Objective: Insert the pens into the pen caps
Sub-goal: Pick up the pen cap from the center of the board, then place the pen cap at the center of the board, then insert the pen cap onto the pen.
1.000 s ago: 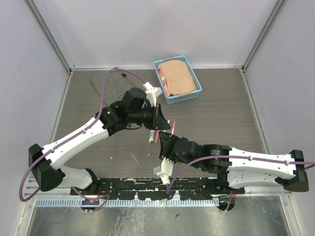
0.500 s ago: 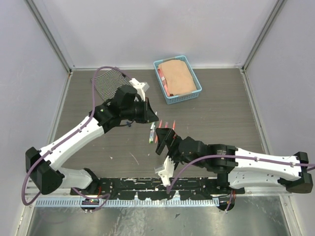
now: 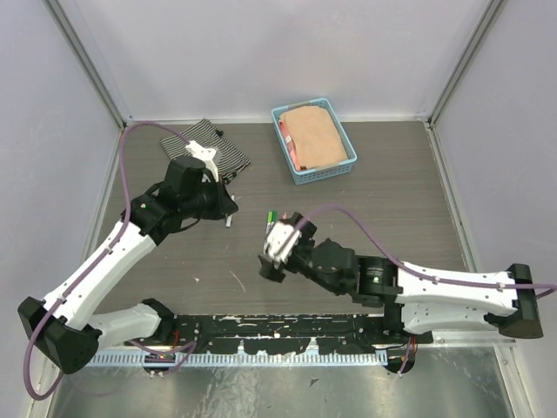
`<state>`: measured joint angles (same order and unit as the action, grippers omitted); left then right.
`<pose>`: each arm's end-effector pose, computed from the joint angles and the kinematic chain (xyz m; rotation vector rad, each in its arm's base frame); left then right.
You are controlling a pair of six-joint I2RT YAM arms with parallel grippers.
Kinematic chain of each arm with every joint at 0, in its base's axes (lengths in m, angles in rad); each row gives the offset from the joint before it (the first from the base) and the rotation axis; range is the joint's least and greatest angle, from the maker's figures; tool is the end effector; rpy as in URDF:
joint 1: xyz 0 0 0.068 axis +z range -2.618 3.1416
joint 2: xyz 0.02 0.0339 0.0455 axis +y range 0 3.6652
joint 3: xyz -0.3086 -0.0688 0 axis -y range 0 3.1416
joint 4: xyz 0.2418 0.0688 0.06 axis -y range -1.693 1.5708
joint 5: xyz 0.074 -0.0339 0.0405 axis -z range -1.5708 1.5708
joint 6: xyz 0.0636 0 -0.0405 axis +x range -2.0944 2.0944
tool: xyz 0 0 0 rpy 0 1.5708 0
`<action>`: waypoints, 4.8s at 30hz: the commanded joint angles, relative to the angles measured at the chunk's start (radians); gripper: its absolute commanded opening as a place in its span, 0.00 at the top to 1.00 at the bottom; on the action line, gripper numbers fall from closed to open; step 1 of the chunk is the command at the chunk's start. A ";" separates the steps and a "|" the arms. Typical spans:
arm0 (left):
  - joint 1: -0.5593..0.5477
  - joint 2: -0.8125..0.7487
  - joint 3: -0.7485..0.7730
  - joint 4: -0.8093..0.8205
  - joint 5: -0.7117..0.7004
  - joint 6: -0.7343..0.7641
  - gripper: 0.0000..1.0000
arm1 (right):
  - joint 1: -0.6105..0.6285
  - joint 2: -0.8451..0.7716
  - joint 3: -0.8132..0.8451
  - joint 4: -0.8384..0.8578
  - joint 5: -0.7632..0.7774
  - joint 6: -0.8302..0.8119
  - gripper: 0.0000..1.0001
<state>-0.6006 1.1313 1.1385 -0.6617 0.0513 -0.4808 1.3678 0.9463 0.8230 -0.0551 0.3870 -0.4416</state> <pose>0.1955 -0.1378 0.3708 0.1670 2.2975 -0.6353 0.0674 0.2084 0.3701 -1.1818 1.2881 0.3417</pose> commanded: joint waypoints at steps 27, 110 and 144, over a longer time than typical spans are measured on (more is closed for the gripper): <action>0.045 -0.599 -0.138 -0.097 0.050 0.300 1.00 | -0.400 1.060 0.795 -0.289 -0.205 0.819 0.25; 0.045 -0.499 -0.119 -0.014 -0.215 0.186 1.00 | -0.164 0.779 0.251 -0.403 -0.414 0.200 0.69; 0.045 -0.516 -0.165 0.016 -0.197 0.215 1.00 | -0.075 0.706 0.408 -0.926 0.134 2.166 0.33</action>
<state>-0.5583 0.6380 0.9905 -0.6846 -0.1665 -0.2707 1.2842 1.5528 1.1290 -0.7551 0.5110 1.4506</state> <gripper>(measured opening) 0.117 0.686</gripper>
